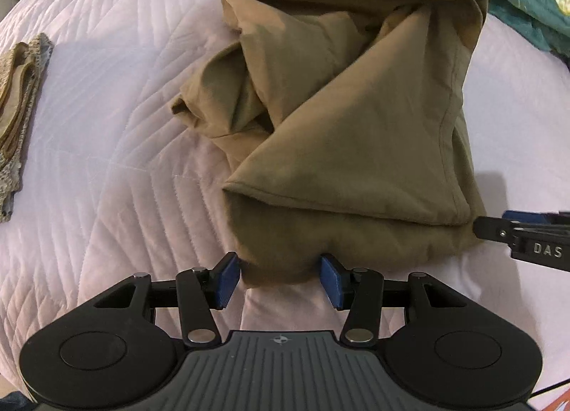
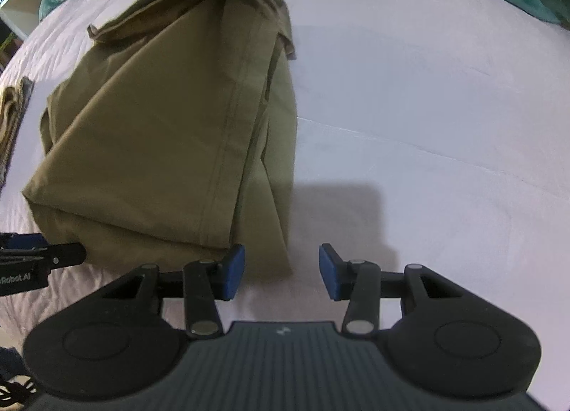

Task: Fold clothes
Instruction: 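Grasp the folded T-shirt edge with the left tool while the right tool grasps it, then lift the T-shirt with both tools and fold it over again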

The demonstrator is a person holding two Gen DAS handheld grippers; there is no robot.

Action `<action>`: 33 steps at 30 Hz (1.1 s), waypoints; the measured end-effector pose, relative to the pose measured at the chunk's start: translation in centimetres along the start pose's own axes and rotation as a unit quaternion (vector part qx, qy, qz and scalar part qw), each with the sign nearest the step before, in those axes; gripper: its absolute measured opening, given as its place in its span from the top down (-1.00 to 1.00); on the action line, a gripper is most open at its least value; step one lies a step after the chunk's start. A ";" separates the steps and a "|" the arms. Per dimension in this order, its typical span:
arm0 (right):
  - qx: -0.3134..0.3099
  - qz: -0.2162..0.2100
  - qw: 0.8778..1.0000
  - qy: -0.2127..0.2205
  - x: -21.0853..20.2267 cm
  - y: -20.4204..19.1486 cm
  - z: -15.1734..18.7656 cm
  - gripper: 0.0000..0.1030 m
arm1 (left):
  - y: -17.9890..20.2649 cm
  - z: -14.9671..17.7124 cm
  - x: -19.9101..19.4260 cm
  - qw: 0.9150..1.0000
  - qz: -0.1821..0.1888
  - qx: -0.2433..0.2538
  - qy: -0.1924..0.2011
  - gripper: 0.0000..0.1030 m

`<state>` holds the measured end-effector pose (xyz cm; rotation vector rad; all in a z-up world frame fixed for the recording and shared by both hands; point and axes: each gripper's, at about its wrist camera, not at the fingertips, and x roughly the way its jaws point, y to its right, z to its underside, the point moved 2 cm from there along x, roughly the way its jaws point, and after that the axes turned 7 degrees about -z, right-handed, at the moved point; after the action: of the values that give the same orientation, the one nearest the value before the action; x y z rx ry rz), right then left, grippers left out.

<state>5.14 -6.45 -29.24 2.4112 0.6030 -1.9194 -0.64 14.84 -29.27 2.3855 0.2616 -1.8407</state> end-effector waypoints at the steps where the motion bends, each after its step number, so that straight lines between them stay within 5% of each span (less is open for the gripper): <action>1: -0.001 -0.001 1.000 -0.003 0.3 0.0 0.1 0.11 | -0.1 0.0 0.2 1.000 -0.001 -0.004 -0.001 0.01; 11: -0.001 -0.016 1.000 -0.006 1.4 0.1 0.7 0.14 | 0.0 0.8 1.5 1.000 -0.005 -0.002 -0.006 0.03; 15: 0.010 -0.039 0.999 -0.009 1.5 0.1 0.6 0.68 | -0.1 0.8 2.0 1.000 0.002 -0.006 -0.009 0.15; 18: 0.013 -0.047 0.999 -0.011 1.5 -0.1 0.5 0.84 | 0.2 0.8 1.9 1.000 0.018 0.000 -0.009 0.59; 23: 0.023 -0.053 0.998 -0.008 1.0 0.0 0.4 0.87 | 0.4 0.8 1.4 0.999 0.033 0.001 -0.010 0.82; 33: 0.016 -0.058 0.998 0.001 -1.3 -0.9 0.4 0.88 | -0.6 -0.3 -0.7 0.999 0.035 0.018 0.000 0.85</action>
<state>4.32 -6.11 -27.91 2.4487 0.7356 -1.9837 -0.62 15.45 -28.47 2.3850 0.1454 -1.8309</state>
